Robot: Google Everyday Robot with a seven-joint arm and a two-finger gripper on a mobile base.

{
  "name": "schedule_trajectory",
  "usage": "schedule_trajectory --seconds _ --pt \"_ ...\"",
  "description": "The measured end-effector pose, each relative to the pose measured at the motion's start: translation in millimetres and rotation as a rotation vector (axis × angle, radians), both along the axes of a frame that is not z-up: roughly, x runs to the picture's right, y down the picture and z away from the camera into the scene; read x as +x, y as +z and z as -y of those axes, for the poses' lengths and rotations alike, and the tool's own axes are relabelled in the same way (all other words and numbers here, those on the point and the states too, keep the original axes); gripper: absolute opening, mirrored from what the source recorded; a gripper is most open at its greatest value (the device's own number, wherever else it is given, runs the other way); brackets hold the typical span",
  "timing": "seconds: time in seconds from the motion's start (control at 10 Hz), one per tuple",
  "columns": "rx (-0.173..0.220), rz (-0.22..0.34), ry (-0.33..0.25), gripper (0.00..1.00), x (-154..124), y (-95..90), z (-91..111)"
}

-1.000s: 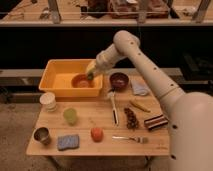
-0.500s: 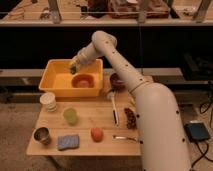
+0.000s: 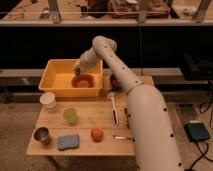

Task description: Place pepper in red bowl

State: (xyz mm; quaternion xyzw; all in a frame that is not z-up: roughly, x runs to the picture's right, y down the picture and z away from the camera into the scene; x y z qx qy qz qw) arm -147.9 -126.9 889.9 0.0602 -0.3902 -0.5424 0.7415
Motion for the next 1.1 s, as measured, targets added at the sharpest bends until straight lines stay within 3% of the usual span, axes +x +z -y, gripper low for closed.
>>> schedule_trajectory --seconds 0.1,0.5,0.7,1.1 --pt "-0.002 -0.003 -0.011 0.27 -1.1 7.0 -1.7" --pt "-0.011 -0.018 -0.061 0.67 -9.9 23.4 -12.5" --pt "-0.017 -0.033 -0.075 0.80 -11.6 33.8 -20.6" --pt "-0.026 -0.047 -0.075 0.80 -9.7 41.1 -25.3"
